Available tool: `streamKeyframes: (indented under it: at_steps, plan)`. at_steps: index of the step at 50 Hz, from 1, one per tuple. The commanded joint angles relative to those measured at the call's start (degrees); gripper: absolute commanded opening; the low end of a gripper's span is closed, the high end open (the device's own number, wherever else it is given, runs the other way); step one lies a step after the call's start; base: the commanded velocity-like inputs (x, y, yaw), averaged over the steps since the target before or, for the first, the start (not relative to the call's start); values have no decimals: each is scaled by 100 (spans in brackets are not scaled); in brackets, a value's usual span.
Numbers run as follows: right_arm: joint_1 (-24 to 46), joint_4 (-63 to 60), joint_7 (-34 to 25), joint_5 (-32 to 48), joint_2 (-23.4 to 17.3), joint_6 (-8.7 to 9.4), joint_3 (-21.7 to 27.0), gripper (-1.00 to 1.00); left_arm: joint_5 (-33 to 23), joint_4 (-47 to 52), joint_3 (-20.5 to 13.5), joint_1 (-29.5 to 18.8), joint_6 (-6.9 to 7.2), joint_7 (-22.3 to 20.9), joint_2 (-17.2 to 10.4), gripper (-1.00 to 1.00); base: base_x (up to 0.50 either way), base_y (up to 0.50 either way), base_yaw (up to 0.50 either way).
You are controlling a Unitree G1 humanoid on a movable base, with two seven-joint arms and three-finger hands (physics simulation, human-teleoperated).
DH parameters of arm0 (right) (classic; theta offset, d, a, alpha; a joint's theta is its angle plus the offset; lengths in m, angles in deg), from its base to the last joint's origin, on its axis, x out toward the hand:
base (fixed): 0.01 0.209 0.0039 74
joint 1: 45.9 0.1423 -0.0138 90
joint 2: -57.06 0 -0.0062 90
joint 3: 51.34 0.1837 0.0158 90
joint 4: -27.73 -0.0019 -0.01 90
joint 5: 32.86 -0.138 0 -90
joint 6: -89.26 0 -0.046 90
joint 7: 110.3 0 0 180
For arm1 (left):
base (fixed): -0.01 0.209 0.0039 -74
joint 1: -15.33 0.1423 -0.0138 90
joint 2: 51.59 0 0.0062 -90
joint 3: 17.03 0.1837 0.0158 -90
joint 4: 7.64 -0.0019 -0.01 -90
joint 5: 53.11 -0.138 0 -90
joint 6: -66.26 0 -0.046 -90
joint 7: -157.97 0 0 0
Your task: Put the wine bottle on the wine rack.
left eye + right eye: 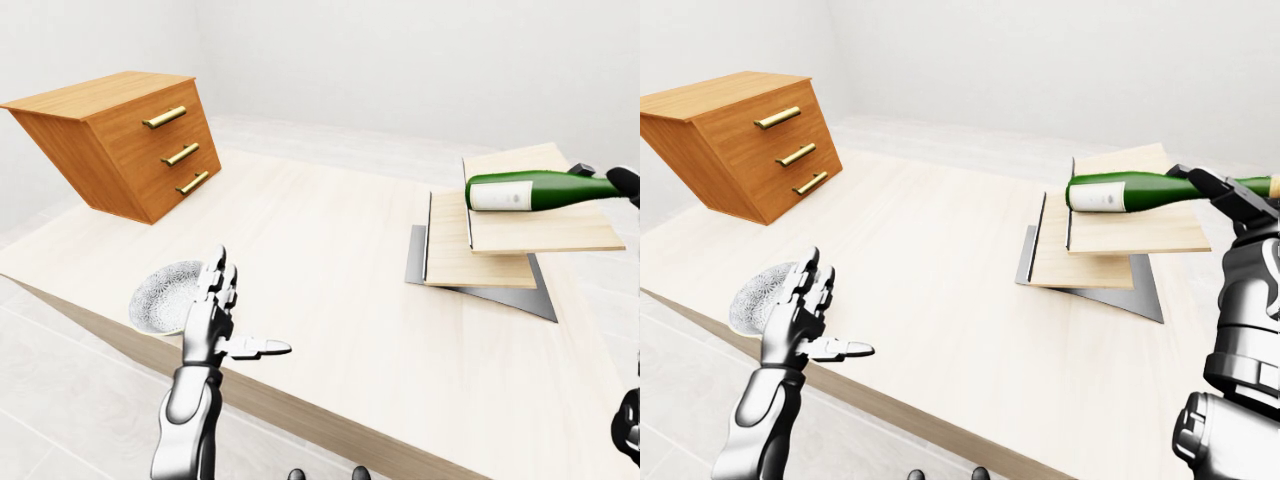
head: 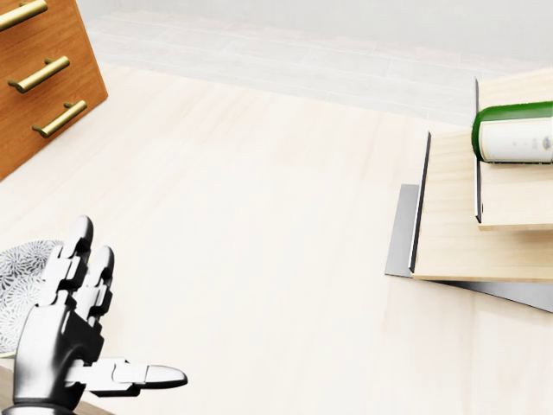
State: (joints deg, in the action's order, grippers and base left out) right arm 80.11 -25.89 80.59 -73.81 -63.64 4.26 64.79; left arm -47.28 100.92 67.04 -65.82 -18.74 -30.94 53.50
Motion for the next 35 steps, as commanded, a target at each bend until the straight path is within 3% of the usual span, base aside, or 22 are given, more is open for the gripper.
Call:
streamKeyframes:
  at_steps: [1,17,35]
  plan:
    - [-414,-617,24,125,-41,0,245,100,-4,20,1,1,0,-1,5,100,0,0,0]
    - [-1012,-1322,2,129,-52,0,737,100,-23,12,26,-3,0,7,13,100,0,0,0]
    - [-975,-1620,-81,336,-24,0,733,100,-28,-94,33,-39,0,10,4,100,0,0,0]
